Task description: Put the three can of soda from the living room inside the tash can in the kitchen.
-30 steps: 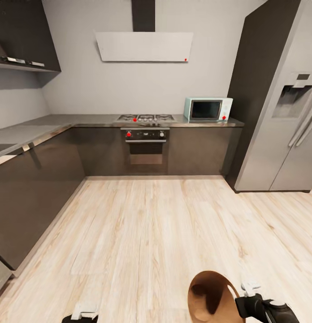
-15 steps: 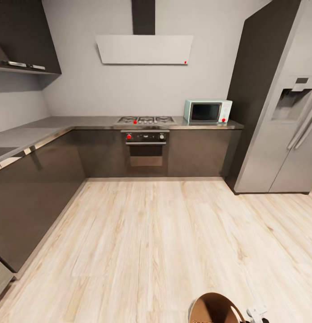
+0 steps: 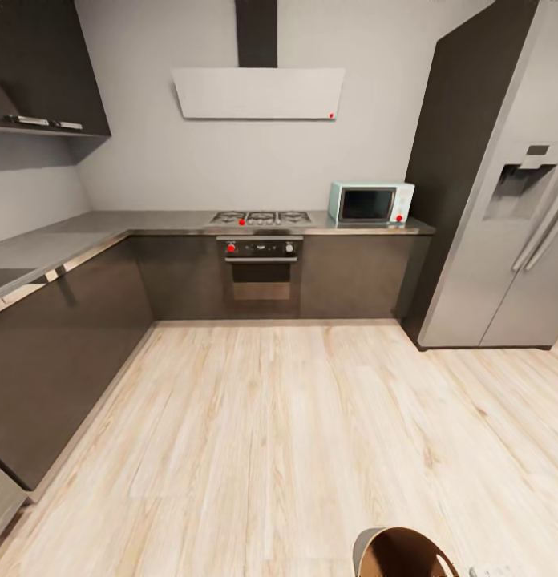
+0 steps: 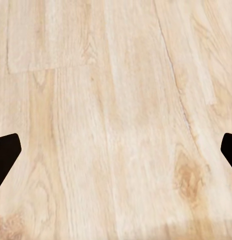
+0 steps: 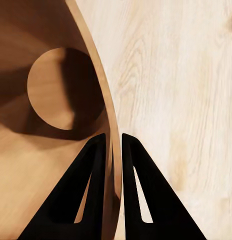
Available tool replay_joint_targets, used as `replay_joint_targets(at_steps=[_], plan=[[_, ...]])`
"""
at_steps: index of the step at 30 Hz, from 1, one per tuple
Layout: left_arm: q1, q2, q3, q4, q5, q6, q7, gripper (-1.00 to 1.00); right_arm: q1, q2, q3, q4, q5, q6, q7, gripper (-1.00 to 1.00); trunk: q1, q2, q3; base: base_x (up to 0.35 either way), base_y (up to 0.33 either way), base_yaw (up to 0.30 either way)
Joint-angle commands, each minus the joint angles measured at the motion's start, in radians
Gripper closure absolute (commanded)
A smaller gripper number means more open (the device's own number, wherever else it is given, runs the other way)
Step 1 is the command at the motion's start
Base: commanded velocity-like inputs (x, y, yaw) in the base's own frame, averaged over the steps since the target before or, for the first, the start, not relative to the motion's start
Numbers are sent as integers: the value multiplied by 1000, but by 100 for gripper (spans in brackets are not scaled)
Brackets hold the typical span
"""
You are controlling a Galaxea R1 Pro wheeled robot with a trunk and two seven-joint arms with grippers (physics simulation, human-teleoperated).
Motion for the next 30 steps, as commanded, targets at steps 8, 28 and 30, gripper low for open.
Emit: replay_joint_targets(at_steps=[8,28,30], plan=[[14,0,0,0,0,-24,0,-100,-1,-6,-14,190,-8,-247,5,100,-31,56,25,0,0,0],[29,-2,0,-1,-1,-54,-1,-100,-1,-9,-26,296,-9,-355,-10,100,-107,196,88,0,0,0],[29,-5,-1,-8,-1,-52,-2,-100,-2,-9,-25,289,-9,-362,-10,100,-115,210,94,0,0,0]])
